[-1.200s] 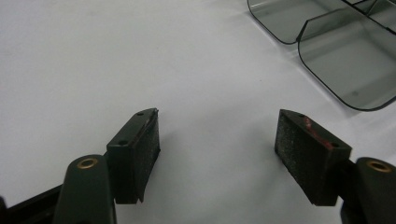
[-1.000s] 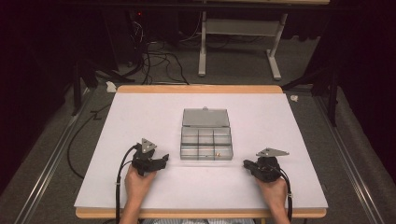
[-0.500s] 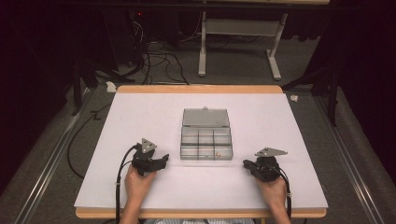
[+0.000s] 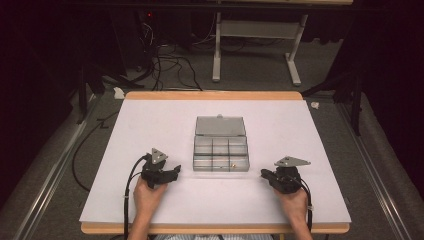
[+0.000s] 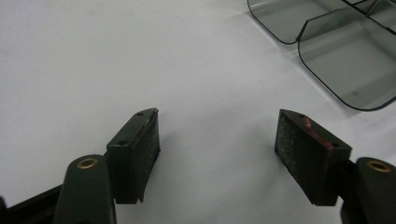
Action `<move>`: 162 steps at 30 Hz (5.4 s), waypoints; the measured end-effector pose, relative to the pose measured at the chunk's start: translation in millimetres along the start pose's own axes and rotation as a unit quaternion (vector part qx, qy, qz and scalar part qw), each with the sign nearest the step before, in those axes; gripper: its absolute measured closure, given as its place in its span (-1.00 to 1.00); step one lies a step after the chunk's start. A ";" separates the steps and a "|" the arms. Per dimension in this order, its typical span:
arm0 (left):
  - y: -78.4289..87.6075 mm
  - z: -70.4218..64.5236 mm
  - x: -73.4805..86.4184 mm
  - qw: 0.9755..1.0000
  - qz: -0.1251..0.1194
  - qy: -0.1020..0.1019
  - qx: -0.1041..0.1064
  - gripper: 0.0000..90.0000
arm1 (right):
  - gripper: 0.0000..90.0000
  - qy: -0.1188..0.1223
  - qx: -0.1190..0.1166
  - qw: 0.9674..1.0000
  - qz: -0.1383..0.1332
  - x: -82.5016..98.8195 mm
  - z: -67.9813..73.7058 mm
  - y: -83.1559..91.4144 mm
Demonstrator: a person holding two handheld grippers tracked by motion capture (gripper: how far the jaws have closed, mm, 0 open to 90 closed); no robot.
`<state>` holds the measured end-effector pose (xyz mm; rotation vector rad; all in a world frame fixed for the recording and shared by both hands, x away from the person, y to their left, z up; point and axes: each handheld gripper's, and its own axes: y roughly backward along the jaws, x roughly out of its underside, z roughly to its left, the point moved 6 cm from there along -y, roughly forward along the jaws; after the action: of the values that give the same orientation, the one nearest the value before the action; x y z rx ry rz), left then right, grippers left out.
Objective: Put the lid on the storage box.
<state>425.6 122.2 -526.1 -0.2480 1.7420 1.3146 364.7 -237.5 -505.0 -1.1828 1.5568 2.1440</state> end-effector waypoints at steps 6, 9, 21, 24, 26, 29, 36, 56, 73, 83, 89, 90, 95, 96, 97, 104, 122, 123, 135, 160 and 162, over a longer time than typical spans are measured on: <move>0.0 0.0 0.0 1.000 0.000 0.000 0.000 -0.31 | 0.98 -0.001 -0.004 1.000 -0.007 -4.4 2.6 3.3; 0.0 0.0 0.0 1.000 0.000 0.000 0.000 -0.31 | 0.98 0.003 -0.005 1.000 -0.015 -6.0 4.1 5.2; 0.0 -0.1 0.0 1.000 0.000 0.000 -0.001 -0.31 | 0.98 -0.005 -0.035 0.998 -0.048 -12.3 7.4 9.9; 0.0 -0.1 0.1 1.000 0.000 0.000 -0.001 -0.31 | 0.98 -0.008 -0.038 0.998 -0.057 -15.5 6.9 11.6; 0.0 -0.1 0.1 1.000 0.000 0.000 -0.001 -0.31 | 0.98 -0.009 -0.041 0.997 -0.061 -17.3 7.4 12.2; -0.1 0.0 0.0 1.000 0.000 0.000 -0.001 -0.31 | 0.98 -0.002 -0.044 0.997 -0.062 -20.5 9.5 12.8; -0.1 0.0 0.0 1.000 0.000 0.000 0.000 -0.31 | 0.98 0.007 -0.052 0.996 -0.074 -32.0 14.2 14.4; -0.1 -0.3 0.0 1.000 0.000 -0.001 -0.002 -0.32 | 0.98 0.024 -0.067 0.995 -0.072 -52.3 23.0 0.5; -0.2 -0.5 0.0 1.000 0.000 -0.001 -0.003 -0.32 | 0.98 0.026 -0.074 0.995 -0.056 -60.8 24.3 -17.1; -0.2 -0.4 0.0 1.000 0.000 -0.001 -0.003 -0.32 | 0.98 0.028 -0.071 0.996 -0.037 -63.4 24.0 -32.7; -0.2 -0.4 0.0 1.000 0.000 -0.001 -0.003 -0.32 | 0.98 0.029 -0.066 0.997 -0.020 -61.6 25.5 -44.7; -0.2 -0.3 0.0 1.000 0.000 -0.001 -0.003 -0.32 | 0.98 0.031 -0.066 0.997 -0.019 -61.7 25.7 -46.6; -0.2 -0.3 0.0 1.000 0.000 -0.001 -0.002 -0.32 | 0.97 0.034 -0.058 0.998 -0.007 -61.7 27.9 -52.1; -0.2 -0.3 0.0 1.000 0.000 -0.001 -0.002 -0.32 | 0.97 0.035 -0.058 0.998 -0.005 -61.6 28.2 -52.9; -0.2 -0.3 0.0 1.000 0.000 -0.001 -0.002 -0.32 | 0.97 0.036 -0.057 0.998 -0.003 -61.4 28.1 -54.0; -0.2 -0.3 0.0 1.000 0.000 -0.001 -0.002 -0.32 | 0.96 0.038 -0.053 0.998 0.007 -60.3 28.6 -59.4; -0.2 -0.3 -0.1 1.000 0.000 -0.001 -0.002 -0.32 | 0.74 0.027 -0.058 0.998 -0.029 -65.4 26.1 -46.5; -0.2 -0.2 -0.1 1.000 0.000 -0.001 -0.002 -0.32 | 0.73 0.024 -0.057 0.998 -0.034 -65.6 24.5 -43.7; -0.2 -0.4 0.0 1.000 0.000 -0.001 -0.003 -0.32 | 0.58 -0.001 -0.036 0.996 -0.076 -56.1 1.1 -21.7; -0.3 -0.1 -1.0 1.000 0.005 0.002 -0.001 -0.32 | 0.26 0.004 0.072 0.997 -0.004 -13.4 -38.0 -31.1; -0.3 -0.1 -1.1 1.000 0.006 0.002 -0.001 -0.32 | 0.24 0.007 0.074 0.997 -0.005 -13.3 -37.7 -31.2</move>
<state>426.3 121.6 -525.5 -0.2427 1.7487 1.3249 409.8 -254.6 -520.7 -1.1567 1.6802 1.9791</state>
